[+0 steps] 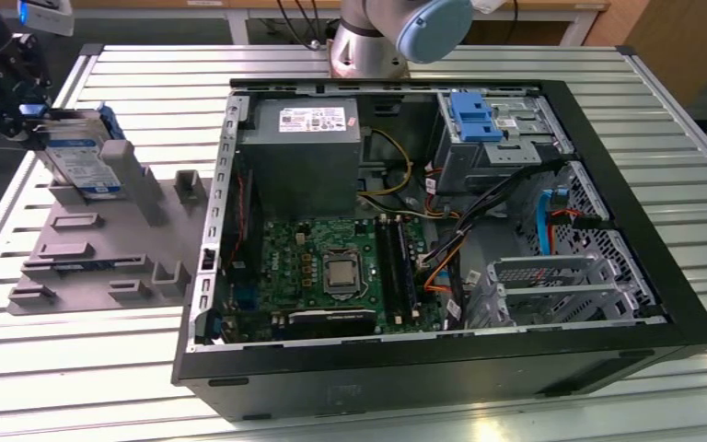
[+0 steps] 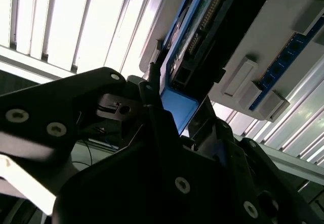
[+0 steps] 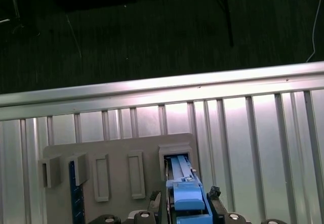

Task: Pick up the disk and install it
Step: 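Pick up the disk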

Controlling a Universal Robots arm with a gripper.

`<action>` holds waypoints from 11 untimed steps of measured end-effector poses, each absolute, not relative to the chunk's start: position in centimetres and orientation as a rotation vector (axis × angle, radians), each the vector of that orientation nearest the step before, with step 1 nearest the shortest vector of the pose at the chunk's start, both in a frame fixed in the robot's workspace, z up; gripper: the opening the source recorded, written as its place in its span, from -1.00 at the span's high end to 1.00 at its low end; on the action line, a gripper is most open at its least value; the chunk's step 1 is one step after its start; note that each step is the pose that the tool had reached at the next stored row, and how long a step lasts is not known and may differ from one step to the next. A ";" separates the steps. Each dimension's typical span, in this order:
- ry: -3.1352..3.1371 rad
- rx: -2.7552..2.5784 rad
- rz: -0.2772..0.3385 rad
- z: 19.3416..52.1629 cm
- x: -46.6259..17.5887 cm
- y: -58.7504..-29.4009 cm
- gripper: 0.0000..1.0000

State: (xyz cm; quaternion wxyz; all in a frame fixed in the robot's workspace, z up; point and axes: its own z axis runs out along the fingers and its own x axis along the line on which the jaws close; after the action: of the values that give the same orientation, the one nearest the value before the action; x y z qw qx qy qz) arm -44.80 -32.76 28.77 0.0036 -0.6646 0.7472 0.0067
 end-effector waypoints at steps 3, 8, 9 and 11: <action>2.342 -2.083 0.020 28.7 -44.8 -32.8 0.05; 2.343 -2.084 0.019 28.7 -44.8 -32.8 0.22; 2.343 -2.084 0.018 28.7 -44.8 -32.8 0.22; 2.343 -2.084 0.018 28.7 -44.8 -32.8 0.22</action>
State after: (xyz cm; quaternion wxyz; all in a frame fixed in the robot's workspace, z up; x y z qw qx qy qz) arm -44.79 -32.76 28.75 0.0031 -0.6646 0.7472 0.0058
